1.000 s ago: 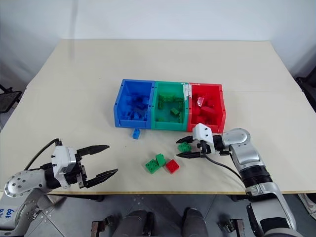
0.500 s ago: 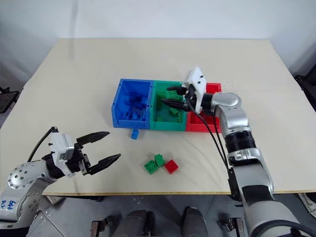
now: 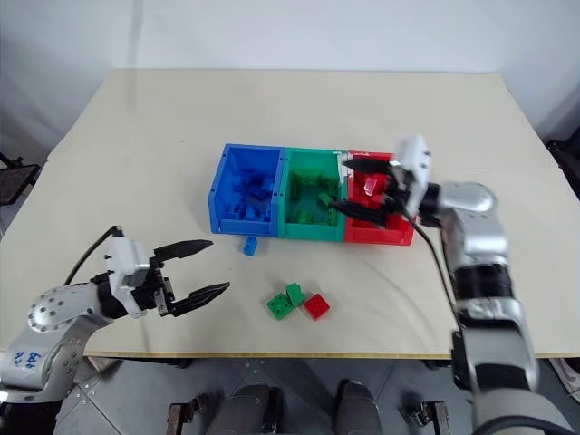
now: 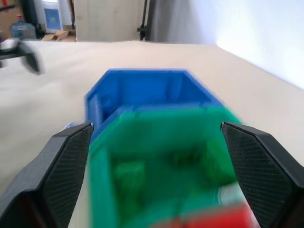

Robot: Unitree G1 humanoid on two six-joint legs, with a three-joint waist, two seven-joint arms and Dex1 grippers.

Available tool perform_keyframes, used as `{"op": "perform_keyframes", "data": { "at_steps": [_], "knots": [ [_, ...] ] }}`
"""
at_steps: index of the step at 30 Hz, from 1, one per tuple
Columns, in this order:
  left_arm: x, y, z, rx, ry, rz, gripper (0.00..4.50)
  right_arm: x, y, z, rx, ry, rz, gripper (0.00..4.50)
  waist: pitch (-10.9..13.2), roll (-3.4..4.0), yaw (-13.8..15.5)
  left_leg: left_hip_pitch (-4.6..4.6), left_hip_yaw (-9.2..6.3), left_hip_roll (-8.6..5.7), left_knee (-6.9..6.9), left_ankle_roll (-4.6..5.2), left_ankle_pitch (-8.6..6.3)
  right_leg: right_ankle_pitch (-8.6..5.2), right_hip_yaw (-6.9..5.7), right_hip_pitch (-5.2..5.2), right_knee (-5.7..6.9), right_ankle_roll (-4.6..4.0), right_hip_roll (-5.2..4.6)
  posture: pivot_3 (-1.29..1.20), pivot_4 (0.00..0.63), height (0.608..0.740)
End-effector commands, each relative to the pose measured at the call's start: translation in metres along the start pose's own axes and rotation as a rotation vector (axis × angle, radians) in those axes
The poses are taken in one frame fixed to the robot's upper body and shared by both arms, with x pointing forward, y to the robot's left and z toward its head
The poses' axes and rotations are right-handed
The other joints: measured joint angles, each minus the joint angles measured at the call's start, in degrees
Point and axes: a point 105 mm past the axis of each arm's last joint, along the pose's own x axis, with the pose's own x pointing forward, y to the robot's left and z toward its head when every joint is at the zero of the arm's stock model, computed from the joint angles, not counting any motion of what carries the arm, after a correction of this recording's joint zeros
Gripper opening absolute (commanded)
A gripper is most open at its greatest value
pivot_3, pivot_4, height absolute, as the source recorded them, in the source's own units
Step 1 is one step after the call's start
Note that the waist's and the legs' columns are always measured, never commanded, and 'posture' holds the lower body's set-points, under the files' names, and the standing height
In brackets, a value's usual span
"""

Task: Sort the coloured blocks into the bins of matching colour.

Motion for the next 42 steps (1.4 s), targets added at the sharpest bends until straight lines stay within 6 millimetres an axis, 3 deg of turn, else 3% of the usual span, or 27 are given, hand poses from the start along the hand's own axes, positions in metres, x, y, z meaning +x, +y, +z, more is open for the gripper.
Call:
{"op": "perform_keyframes", "data": {
  "at_steps": [1,5,9,11,14,18,23,30,39,42],
  "knots": [
    [0.014,0.001,0.0,0.029,-0.002,-0.061,4.5,-0.044,0.017,0.004,-0.03,0.009,-0.031,4.48,0.0,0.0,0.54,0.0,0.02,0.0,0.0,0.0,0.0,0.0,-0.01,0.03,-0.04,0.0,0.01,0.0,0.15,0.74],
    [0.03,0.004,0.003,0.053,-0.03,-0.106,4.5,-0.097,0.044,-0.023,-0.023,0.179,-0.079,4.48,0.0,0.0,1.15,0.02,0.29,-0.05,0.01,0.01,0.0,0.01,0.05,0.05,-0.11,0.03,0.01,0.0,0.15,0.74],
    [0.041,0.004,0.001,0.086,-0.03,-0.156,4.5,-0.135,0.053,-0.031,0.013,0.241,-0.211,4.48,0.0,0.0,1.05,0.11,0.54,-0.03,0.03,0.01,0.01,0.02,0.09,0.06,-0.12,0.05,0.04,0.0,0.15,0.74],
    [0.046,0.004,0.002,0.087,-0.039,-0.178,4.5,-0.145,0.055,-0.034,0.014,0.26,-0.249,4.48,0.0,-0.01,0.92,0.25,0.61,-0.02,0.02,0.01,0.01,0.03,0.14,0.09,-0.1,0.05,0.05,0.0,0.15,0.74],
    [0.049,0.005,0.002,0.097,-0.044,-0.182,4.5,-0.143,0.058,-0.037,0.011,0.267,-0.238,4.48,0.0,-0.01,0.74,0.46,0.71,0.1,0.02,0.0,0.01,0.03,0.22,0.22,-0.09,0.05,0.07,0.0,0.15,0.74],
    [0.041,0.007,0.002,0.081,-0.043,-0.18,4.5,-0.11,0.069,-0.036,0.056,0.218,-0.113,4.48,0.0,0.0,0.72,0.48,0.71,0.31,0.03,0.0,0.01,0.03,0.23,0.23,-0.08,0.05,0.07,0.0,0.15,0.74],
    [0.011,0.004,0.0,0.086,-0.017,-0.163,4.5,-0.06,0.099,-0.036,0.181,0.234,0.131,4.48,0.0,0.0,0.62,0.43,0.63,0.36,0.03,-0.01,0.0,0.03,0.22,0.18,-0.08,0.05,0.09,0.0,0.15,0.74],
    [-0.037,-0.02,-0.016,0.047,0.135,-0.223,4.5,-0.011,0.13,-0.056,0.191,0.279,0.317,4.48,0.0,-0.01,1.03,0.38,0.55,0.35,0.03,-0.05,-0.05,0.05,0.22,0.18,-0.2,0.0,0.07,0.0,0.15,0.74],
    [-0.039,-0.02,-0.011,0.102,0.099,-0.155,4.5,0.026,0.132,-0.082,0.132,0.302,0.285,4.48,-0.02,-0.03,0.99,0.33,0.51,0.32,0.0,-0.08,-0.07,0.06,0.2,0.07,-0.14,-0.05,0.08,0.0,0.15,0.74],
    [-0.038,-0.022,-0.009,0.095,0.091,-0.157,4.5,0.03,0.13,-0.085,0.122,0.295,0.282,3.84,-0.02,-0.04,0.92,0.31,0.55,0.32,0.0,-0.08,-0.07,0.06,0.19,0.05,-0.15,-0.05,0.1,0.0,0.15,0.74]
  ]
}}
